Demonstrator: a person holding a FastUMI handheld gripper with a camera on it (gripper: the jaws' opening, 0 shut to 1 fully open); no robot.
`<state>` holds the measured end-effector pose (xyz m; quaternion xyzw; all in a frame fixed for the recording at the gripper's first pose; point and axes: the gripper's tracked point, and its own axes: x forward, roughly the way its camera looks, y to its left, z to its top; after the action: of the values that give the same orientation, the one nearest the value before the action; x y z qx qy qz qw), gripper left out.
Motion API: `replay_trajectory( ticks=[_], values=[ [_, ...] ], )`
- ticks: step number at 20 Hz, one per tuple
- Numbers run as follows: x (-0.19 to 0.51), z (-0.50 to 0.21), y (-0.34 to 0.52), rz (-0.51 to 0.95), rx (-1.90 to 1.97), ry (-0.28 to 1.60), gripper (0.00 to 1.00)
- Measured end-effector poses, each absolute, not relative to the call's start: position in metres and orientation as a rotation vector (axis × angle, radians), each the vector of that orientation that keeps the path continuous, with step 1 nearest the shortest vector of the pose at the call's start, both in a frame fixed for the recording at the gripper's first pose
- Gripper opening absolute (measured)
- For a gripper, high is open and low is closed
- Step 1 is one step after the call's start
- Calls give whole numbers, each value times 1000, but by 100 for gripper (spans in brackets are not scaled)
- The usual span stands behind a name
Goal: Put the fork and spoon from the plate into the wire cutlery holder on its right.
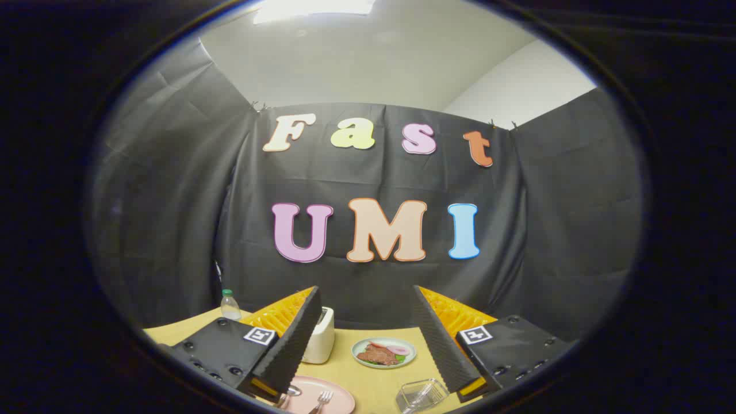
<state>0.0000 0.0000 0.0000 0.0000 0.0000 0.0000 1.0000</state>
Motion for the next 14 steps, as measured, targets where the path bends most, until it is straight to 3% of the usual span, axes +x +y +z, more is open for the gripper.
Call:
replay_trajectory(
  ticks=[14],
  values=[
    [9,5,10,32,6,-15,100]
  ],
)
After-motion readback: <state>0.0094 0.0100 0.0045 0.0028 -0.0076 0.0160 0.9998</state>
